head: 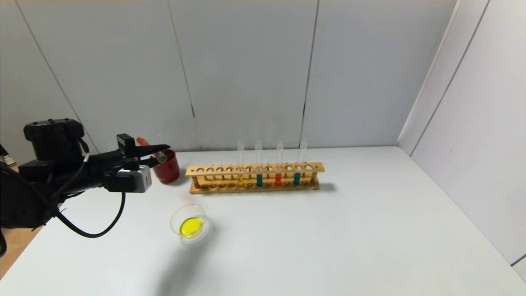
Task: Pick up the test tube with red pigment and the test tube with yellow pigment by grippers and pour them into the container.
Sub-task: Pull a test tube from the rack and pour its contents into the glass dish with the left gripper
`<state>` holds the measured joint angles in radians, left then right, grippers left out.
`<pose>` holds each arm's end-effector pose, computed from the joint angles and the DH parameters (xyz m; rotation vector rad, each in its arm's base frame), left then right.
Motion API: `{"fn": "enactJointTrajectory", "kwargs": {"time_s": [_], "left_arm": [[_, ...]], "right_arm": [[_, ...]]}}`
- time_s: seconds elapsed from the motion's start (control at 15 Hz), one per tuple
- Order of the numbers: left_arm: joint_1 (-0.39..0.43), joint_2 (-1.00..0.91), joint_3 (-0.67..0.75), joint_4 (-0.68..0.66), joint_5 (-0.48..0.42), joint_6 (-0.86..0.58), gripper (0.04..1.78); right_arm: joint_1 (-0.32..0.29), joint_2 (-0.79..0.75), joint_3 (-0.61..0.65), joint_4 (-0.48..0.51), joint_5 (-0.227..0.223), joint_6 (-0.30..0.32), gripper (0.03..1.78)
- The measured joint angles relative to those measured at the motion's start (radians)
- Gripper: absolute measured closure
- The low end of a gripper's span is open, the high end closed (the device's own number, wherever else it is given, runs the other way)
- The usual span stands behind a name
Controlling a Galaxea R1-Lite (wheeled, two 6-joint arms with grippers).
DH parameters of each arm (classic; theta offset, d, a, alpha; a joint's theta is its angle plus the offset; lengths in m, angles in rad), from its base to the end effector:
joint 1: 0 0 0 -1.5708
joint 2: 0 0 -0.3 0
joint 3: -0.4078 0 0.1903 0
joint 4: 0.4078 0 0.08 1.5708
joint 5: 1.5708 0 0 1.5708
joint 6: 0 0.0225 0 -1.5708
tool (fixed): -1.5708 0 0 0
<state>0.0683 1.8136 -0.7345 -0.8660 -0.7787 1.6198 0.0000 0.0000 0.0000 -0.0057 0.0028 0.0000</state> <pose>0.3153 0.0057 0.1525 1.4512 -0.4130 -0.6945 -0.0228 0.0001 0.0761 0.0000 -0.0057 0.0028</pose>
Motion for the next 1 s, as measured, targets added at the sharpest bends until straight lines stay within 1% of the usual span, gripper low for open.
{"fn": "enactJointTrajectory", "kwargs": {"time_s": [0.53, 1.0], "left_arm": [[-0.026, -0.001, 0.021, 0.000, 0.011, 0.064, 1.49], [-0.026, 0.022, 0.024, -0.002, 0.013, 0.130, 1.49]], "right_arm": [[0.000, 0.000, 0.000, 0.000, 0.000, 0.000, 0.06], [0.000, 0.000, 0.000, 0.000, 0.000, 0.000, 0.06]]}}
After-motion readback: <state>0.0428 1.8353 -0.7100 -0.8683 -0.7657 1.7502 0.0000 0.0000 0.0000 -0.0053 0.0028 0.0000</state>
